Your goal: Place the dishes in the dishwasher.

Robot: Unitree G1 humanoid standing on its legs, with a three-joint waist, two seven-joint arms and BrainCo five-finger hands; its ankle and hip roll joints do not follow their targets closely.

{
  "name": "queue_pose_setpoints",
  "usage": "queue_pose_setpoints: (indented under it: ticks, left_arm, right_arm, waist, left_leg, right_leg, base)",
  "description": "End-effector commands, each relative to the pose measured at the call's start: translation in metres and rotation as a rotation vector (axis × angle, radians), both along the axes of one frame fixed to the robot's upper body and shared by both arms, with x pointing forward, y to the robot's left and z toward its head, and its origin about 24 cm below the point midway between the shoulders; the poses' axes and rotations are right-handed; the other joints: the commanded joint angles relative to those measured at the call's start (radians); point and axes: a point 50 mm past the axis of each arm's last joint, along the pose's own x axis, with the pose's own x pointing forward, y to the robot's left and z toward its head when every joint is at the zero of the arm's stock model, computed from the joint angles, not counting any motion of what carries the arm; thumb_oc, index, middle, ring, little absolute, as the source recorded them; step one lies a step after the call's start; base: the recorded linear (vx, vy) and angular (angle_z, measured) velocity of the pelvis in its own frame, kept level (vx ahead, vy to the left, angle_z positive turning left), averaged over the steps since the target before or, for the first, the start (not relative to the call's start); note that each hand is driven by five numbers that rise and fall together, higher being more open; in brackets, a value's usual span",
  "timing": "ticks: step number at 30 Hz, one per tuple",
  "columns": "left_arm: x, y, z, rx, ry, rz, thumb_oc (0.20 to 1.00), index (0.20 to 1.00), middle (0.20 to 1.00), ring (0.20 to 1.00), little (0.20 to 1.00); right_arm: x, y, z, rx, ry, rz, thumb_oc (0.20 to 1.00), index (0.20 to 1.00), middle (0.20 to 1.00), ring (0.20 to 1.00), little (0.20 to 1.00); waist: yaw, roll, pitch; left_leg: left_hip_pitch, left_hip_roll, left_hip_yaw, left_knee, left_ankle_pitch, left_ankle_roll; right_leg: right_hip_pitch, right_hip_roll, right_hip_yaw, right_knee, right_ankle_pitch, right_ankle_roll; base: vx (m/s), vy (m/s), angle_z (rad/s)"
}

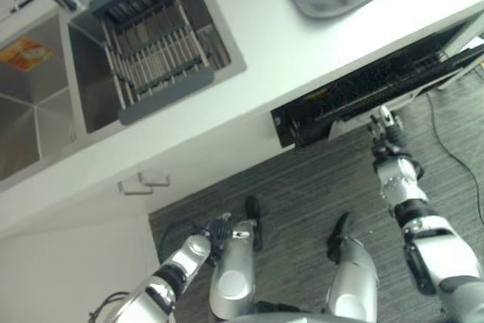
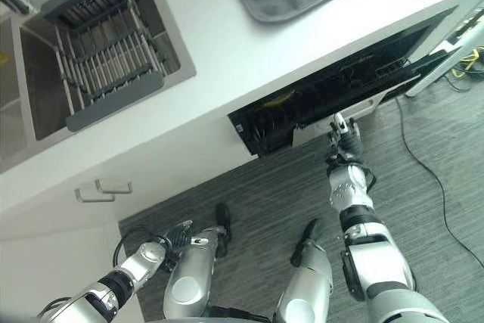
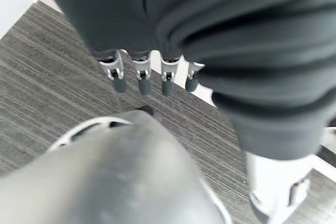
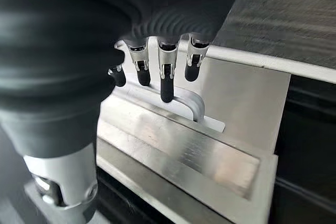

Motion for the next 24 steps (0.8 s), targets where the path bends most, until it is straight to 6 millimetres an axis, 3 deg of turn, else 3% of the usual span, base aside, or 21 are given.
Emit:
queue_pose_setpoints:
  ticks: [1, 11, 15, 20, 22, 23, 24]
  left_arm:
    - [0.007, 0.001, 0.009, 0.073, -0.064, -0.107, 1.0, 1.0, 1.0, 1.0, 1.0]
    - [0.006, 0.006, 0.01, 0.053, -0.067, -0.092, 1.0, 1.0, 1.0, 1.0, 1.0]
    - [0.004, 0.01, 0.009, -0.023, -0.047, -0.047, 1.0, 1.0, 1.0, 1.0, 1.0]
    - [0.002, 0.011, 0.01, -0.196, -0.007, 0.018, 1.0, 1.0, 1.0, 1.0, 1.0]
    - [0.001, 0.009, 0.009, -0.287, 0.006, 0.063, 1.0, 1.0, 1.0, 1.0, 1.0]
    - [0.0, 0.009, 0.009, -0.296, 0.008, 0.066, 1.0, 1.0, 1.0, 1.0, 1.0]
    - [-0.001, 0.008, 0.008, -0.33, 0.014, 0.075, 1.0, 1.0, 1.0, 1.0, 1.0]
  right_arm:
    - [0.029, 0.035, 0.11, -0.182, -0.33, 0.171, 1.0, 1.0, 1.0, 1.0, 1.0]
    - [0.039, 0.06, 0.201, -0.404, -0.454, 0.181, 1.0, 1.0, 1.0, 1.0, 1.0]
    - [0.039, 0.064, 0.219, -0.422, -0.471, 0.172, 1.0, 1.0, 1.0, 1.0, 1.0]
    - [0.042, 0.065, 0.206, -0.406, -0.389, 0.174, 1.0, 1.0, 1.0, 1.0, 1.0]
    - [0.045, 0.061, 0.177, -0.359, -0.291, 0.175, 1.0, 1.0, 1.0, 1.0, 1.0]
    - [0.046, 0.06, 0.172, -0.356, -0.275, 0.175, 1.0, 1.0, 1.0, 1.0, 1.0]
    - [0.046, 0.057, 0.146, -0.321, -0.209, 0.175, 1.0, 1.0, 1.0, 1.0, 1.0]
  waist:
    - [0.066, -0.002, -0.007]
    - [0.129, 0.011, 0.02]
    - [0.146, 0.005, 0.02]
    - [0.149, -0.002, 0.02]
    - [0.141, -0.007, 0.019]
    - [0.14, -0.008, 0.018]
    - [0.135, -0.012, 0.013]
  left_leg:
    - [-0.028, -0.09, -0.012, 0.011, -0.02, 0.036]
    - [-0.073, -0.094, -0.028, 0.002, 0.002, 0.041]
    - [-0.079, -0.093, -0.038, -0.013, 0.013, 0.039]
    - [-0.062, -0.091, -0.048, -0.035, 0.021, 0.037]
    - [-0.035, -0.088, -0.05, -0.052, 0.024, 0.036]
    - [-0.031, -0.088, -0.05, -0.055, 0.024, 0.036]
    - [-0.015, -0.084, -0.047, -0.067, 0.026, 0.035]
  right_leg:
    - [0.027, 0.083, 0.001, 0.204, -0.21, -0.016]
    - [-0.017, 0.079, -0.023, 0.221, -0.203, -0.015]
    - [-0.02, 0.081, -0.029, 0.216, -0.201, -0.012]
    - [-0.004, 0.082, -0.033, 0.203, -0.199, -0.006]
    - [0.02, 0.083, -0.033, 0.183, -0.194, -0.001]
    - [0.024, 0.083, -0.033, 0.179, -0.193, 0.0]
    - [0.038, 0.082, -0.034, 0.164, -0.187, 0.004]
  base:
    - [0.0, 0.037, 0.09]
    - [0.03, 0.042, 0.02]
    - [0.04, 0.0, 0.02]
    - [0.02, -0.001, 0.02]
    - [0.0, 0.0, 0.0]
    - [0.0, 0.0, 0.0]
    - [0.04, -0.015, 0.0]
